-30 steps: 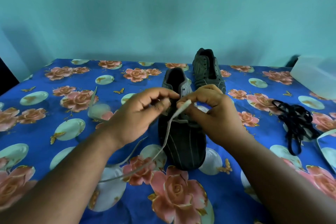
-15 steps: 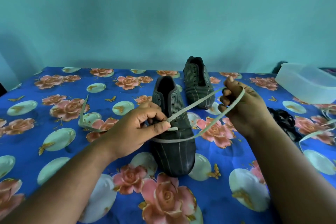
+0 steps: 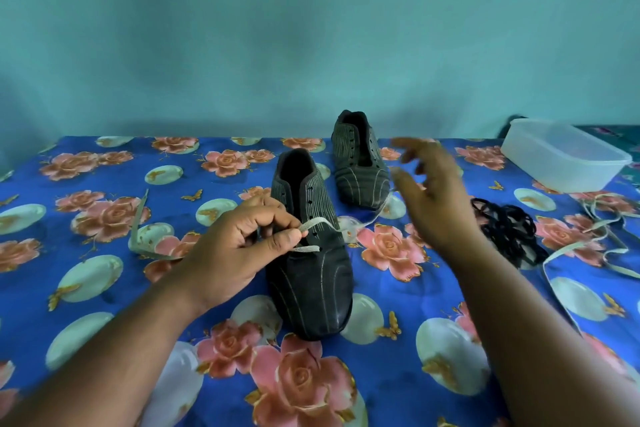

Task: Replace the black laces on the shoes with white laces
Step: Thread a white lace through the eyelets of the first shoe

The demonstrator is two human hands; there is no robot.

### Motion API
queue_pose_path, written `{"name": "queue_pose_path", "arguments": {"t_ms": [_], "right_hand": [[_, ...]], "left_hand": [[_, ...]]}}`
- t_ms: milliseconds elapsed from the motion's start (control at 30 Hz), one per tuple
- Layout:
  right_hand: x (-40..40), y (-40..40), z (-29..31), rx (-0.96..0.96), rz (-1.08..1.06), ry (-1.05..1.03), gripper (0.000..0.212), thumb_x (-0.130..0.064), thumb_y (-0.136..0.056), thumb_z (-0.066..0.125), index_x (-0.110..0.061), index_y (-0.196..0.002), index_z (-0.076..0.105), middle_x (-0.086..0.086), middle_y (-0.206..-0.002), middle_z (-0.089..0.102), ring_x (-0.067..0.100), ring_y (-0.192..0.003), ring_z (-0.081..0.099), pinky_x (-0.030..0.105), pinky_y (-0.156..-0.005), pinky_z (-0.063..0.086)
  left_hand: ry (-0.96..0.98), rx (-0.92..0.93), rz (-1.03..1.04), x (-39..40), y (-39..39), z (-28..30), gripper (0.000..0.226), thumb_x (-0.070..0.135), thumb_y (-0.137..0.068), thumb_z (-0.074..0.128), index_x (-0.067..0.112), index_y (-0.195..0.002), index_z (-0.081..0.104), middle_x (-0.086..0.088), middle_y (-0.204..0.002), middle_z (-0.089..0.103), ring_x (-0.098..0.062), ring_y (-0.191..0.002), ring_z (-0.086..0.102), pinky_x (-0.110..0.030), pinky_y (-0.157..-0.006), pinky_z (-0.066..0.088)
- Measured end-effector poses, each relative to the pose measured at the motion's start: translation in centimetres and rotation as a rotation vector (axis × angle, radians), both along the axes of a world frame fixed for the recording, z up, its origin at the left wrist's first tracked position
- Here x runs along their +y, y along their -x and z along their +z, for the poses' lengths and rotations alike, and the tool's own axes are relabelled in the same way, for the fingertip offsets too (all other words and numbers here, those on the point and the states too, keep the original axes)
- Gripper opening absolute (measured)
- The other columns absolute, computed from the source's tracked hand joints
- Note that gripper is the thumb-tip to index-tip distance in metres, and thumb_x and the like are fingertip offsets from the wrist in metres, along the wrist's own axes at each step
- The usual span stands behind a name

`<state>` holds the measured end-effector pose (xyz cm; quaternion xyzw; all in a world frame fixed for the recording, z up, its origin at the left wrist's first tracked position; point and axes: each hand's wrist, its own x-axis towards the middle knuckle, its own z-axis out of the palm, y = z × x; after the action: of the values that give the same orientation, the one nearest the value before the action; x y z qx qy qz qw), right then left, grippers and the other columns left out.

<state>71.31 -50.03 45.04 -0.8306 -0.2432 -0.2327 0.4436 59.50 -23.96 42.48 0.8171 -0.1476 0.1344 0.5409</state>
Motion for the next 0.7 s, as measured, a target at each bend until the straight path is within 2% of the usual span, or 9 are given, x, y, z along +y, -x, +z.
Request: {"name": "queue_pose_path", "arguments": {"t_ms": [100,200,300,367,433,500,600,667,700], "right_hand": [[3.1,3.1,-0.3,-0.105,0.344,0.341,0.040,-0.058,-0.098,0.048,-0.033,-0.114,0.074,-0.011,-0.111,0.063,0.016,-0.111,0.052,0.036,-0.096,0.038],[4.7,4.0,-1.2,-0.086,0.407,0.498,0.036,-0.060,-0.098,0.048,-0.034,-0.103,0.073,-0.016,-0.104,0.060,0.015,-0.105,0.047,0.047,-0.091,0.041],[4.3,3.5,-1.1,-0.093,0.516,0.382,0.032,-0.046,-0.101,0.055,-0.019,-0.089,0.069,-0.011,-0.089,0.062,0.013,-0.091,0.054,0.043,-0.087,0.044],[3.1,3.2,-0.5,0.097,0.597,0.190,0.036,-0.039,-0.102,0.060,-0.010,-0.083,0.065,-0.005,-0.075,0.060,0.013,-0.075,0.059,0.035,-0.079,0.048],[2.1,3.1,0.2,0.395,0.632,-0.062,0.051,-0.055,-0.097,0.061,-0.005,-0.086,0.062,0.018,-0.075,0.055,0.043,-0.064,0.054,0.051,-0.064,0.049],[1.1,2.5,0.4,0.504,0.610,-0.149,0.058,-0.058,-0.097,0.054,-0.002,-0.086,0.061,0.019,-0.079,0.057,0.042,-0.066,0.048,0.056,-0.066,0.042],[0.9,1.9,0.4,0.384,0.579,-0.001,0.040,-0.036,-0.101,0.054,-0.003,-0.083,0.067,0.011,-0.080,0.066,0.027,-0.077,0.058,0.039,-0.078,0.047],[1.4,1.9,-0.1,0.312,0.533,0.076,0.021,-0.025,-0.102,0.060,-0.012,-0.093,0.073,0.001,-0.085,0.070,0.006,-0.080,0.063,0.019,-0.075,0.048],[1.8,2.2,-0.2,0.306,0.530,0.083,0.017,-0.025,-0.102,0.060,-0.017,-0.100,0.075,-0.005,-0.091,0.072,0.001,-0.086,0.065,0.014,-0.078,0.047]], "left_hand": [[-0.072,-0.018,0.013,0.0,0.1,0.2,0.020,0.046,-0.091,0.064,0.029,-0.098,0.074,0.003,-0.096,0.062,-0.023,-0.097,0.059,-0.037,-0.087,0.049],[-0.142,-0.050,0.030,0.1,0.0,0.3,0.017,0.046,-0.093,0.062,0.032,-0.096,0.072,0.005,-0.095,0.059,-0.024,-0.098,0.057,-0.030,-0.086,0.046],[-0.130,-0.068,0.056,0.3,-0.1,0.2,0.014,0.043,-0.090,0.062,0.032,-0.090,0.070,0.007,-0.092,0.056,-0.022,-0.097,0.058,-0.024,-0.089,0.045],[-0.111,-0.044,0.085,0.5,-0.1,0.1,0.015,0.046,-0.087,0.062,0.033,-0.088,0.070,0.009,-0.093,0.056,-0.018,-0.102,0.059,-0.018,-0.093,0.044],[-0.097,-0.035,0.112,0.7,-0.1,0.1,0.017,0.049,-0.085,0.062,0.034,-0.090,0.070,0.011,-0.095,0.058,-0.016,-0.105,0.059,-0.014,-0.095,0.043],[-0.097,-0.039,0.126,0.8,-0.1,0.1,0.019,0.049,-0.085,0.062,0.032,-0.089,0.070,0.011,-0.097,0.058,-0.015,-0.105,0.058,-0.013,-0.093,0.042],[-0.112,-0.054,0.129,0.7,0.0,0.2,0.021,0.048,-0.086,0.062,0.029,-0.088,0.071,0.011,-0.094,0.057,-0.015,-0.095,0.058,-0.017,-0.086,0.043],[-0.122,-0.060,0.116,0.5,0.0,0.2,0.022,0.047,-0.087,0.063,0.027,-0.090,0.071,0.011,-0.093,0.056,-0.015,-0.094,0.058,-0.019,-0.087,0.044],[-0.126,-0.058,0.107,0.4,0.0,0.2,0.021,0.046,-0.087,0.063,0.027,-0.090,0.071,0.011,-0.093,0.055,-0.015,-0.096,0.058,-0.018,-0.090,0.044]]}}
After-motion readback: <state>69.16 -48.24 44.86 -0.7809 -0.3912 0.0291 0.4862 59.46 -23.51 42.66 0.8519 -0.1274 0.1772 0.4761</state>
